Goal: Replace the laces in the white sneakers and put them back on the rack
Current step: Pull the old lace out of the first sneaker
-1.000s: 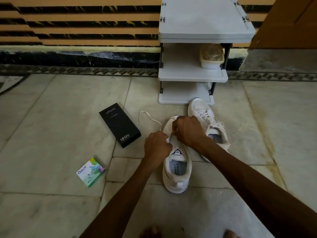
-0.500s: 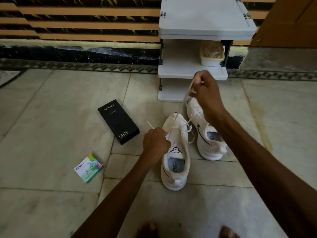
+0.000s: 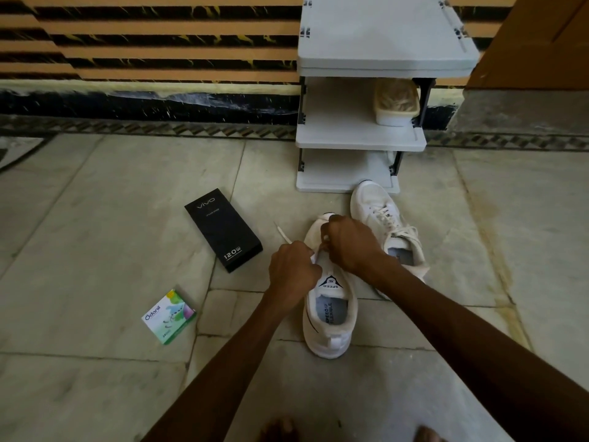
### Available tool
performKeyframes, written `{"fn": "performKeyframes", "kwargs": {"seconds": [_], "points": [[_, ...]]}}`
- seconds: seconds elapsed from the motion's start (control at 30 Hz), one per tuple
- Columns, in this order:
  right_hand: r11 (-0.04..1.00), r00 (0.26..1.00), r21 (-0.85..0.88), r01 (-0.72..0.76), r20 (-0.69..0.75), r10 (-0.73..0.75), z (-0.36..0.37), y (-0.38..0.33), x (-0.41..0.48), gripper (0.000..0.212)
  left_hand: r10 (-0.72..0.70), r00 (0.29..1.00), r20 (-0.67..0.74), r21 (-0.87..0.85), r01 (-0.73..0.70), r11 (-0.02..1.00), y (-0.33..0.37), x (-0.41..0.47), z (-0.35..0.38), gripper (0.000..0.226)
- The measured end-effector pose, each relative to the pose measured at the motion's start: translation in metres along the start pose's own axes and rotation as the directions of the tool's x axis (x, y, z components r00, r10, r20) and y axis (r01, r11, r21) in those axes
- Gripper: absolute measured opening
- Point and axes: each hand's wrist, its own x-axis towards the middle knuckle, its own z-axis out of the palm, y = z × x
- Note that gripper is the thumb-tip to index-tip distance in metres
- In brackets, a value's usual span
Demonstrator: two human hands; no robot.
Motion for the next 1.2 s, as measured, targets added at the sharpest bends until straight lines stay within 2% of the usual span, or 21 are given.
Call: {"fn": "performKeyframes", "kwargs": {"seconds": [0.07, 0.1, 0.13, 0.2, 0.27, 0.3, 0.33, 0.4, 0.43, 0.47, 0.5, 0.53, 0.6, 0.63, 0.67, 0.7, 0.8, 0.93, 1.07, 1.2], "points": [[0.996, 0.999, -0.073, 0.041, 0.015, -0.04, 0.001, -0.003, 0.001, 0.021, -0.002, 1.0, 0.002, -0.007, 0.002, 1.0, 0.001, 0.0, 0.0, 0.013], [0.997, 0.998, -0.057, 0.058, 0.005, -0.057, -0.001, -0.004, 0.002, 0.02, -0.001, 1.0, 0.002, -0.01, 0.001, 1.0, 0.001, -0.001, -0.001, 0.013], [0.998, 0.998, 0.01, 0.057, -0.027, -0.057, -0.005, -0.003, 0.002, 0.018, -0.002, 1.0, 0.003, -0.016, 0.002, 1.0, 0.0, -0.001, -0.002, 0.012], [0.958, 0.983, 0.284, 0.046, -0.181, 0.006, -0.02, 0.002, 0.003, 0.019, -0.017, 1.0, -0.003, -0.022, 0.017, 1.0, -0.002, -0.001, -0.002, 0.017], [0.808, 0.896, 0.581, 0.096, -0.405, 0.184, -0.038, 0.007, 0.006, 0.02, -0.04, 0.999, -0.003, -0.008, 0.04, 0.999, -0.003, 0.0, -0.003, 0.02], [0.683, 0.855, 0.719, 0.131, -0.431, 0.289, -0.047, 0.007, 0.007, 0.017, -0.044, 0.999, -0.005, 0.002, 0.044, 0.999, -0.003, 0.001, -0.002, 0.02], [0.53, 0.847, 0.835, 0.148, -0.384, 0.368, -0.054, 0.006, 0.009, 0.014, -0.046, 0.999, -0.006, 0.014, 0.046, 0.999, -0.003, 0.001, -0.002, 0.019], [0.276, 0.891, 0.951, 0.139, -0.241, 0.384, -0.058, 0.0, 0.009, 0.012, -0.042, 0.999, -0.008, 0.037, 0.042, 0.998, -0.002, 0.0, -0.002, 0.019], [0.215, 0.909, 0.971, 0.109, -0.185, 0.374, -0.055, -0.001, 0.009, 0.014, -0.041, 0.999, -0.009, 0.043, 0.041, 0.998, -0.001, 0.001, -0.002, 0.02], [0.205, 0.92, 0.976, 0.069, -0.142, 0.366, -0.049, -0.002, 0.009, 0.016, -0.043, 0.999, -0.007, 0.045, 0.044, 0.998, -0.001, 0.001, -0.001, 0.021], [0.282, 0.928, 0.959, 0.016, -0.12, 0.353, -0.043, -0.002, 0.009, 0.018, -0.043, 0.999, -0.008, 0.044, 0.043, 0.998, -0.001, 0.001, -0.001, 0.021], [0.447, 0.941, 0.894, -0.04, -0.117, 0.317, -0.035, 0.0, 0.009, 0.019, -0.04, 0.999, -0.008, 0.04, 0.04, 0.998, -0.001, 0.001, -0.001, 0.02], [0.832, 0.985, 0.543, -0.116, -0.042, 0.165, -0.019, 0.005, 0.008, 0.009, -0.035, 0.999, -0.008, 0.025, 0.035, 0.999, -0.001, 0.0, -0.002, 0.018], [0.929, 0.995, 0.356, -0.102, 0.019, 0.102, -0.012, 0.005, 0.005, 0.01, -0.036, 0.999, -0.008, 0.023, 0.036, 0.999, -0.001, 0.0, -0.002, 0.018], [0.971, 0.996, 0.226, -0.08, 0.06, 0.068, -0.006, 0.004, 0.002, 0.016, -0.039, 0.999, -0.009, 0.022, 0.04, 0.999, -0.001, 0.0, -0.002, 0.018], [0.98, 0.995, 0.181, -0.077, 0.072, 0.065, -0.002, 0.003, -0.001, 0.018, -0.042, 0.999, -0.01, 0.022, 0.042, 0.999, -0.001, 0.0, -0.002, 0.018], [0.976, 0.995, 0.197, -0.095, -0.002, 0.098, -0.001, -0.001, -0.004, 0.018, -0.044, 0.999, -0.003, 0.02, 0.044, 0.999, 0.0, 0.0, -0.001, 0.018], [0.964, 0.979, 0.191, -0.183, -0.058, 0.197, 0.002, 0.002, -0.004, 0.015, -0.033, 0.999, -0.001, 0.019, 0.033, 0.999, 0.002, -0.001, -0.004, 0.021], [0.953, 0.958, 0.184, -0.241, -0.113, 0.264, 0.009, 0.003, -0.013, 0.023, -0.039, 0.999, 0.001, 0.024, 0.039, 0.999, 0.004, -0.002, -0.004, 0.025], [0.943, 0.925, 0.222, -0.25, -0.233, 0.3, 0.019, -0.01, -0.02, 0.028, -0.065, 0.998, -0.003, 0.03, 0.065, 0.997, 0.009, -0.004, -0.002, 0.026]]}}
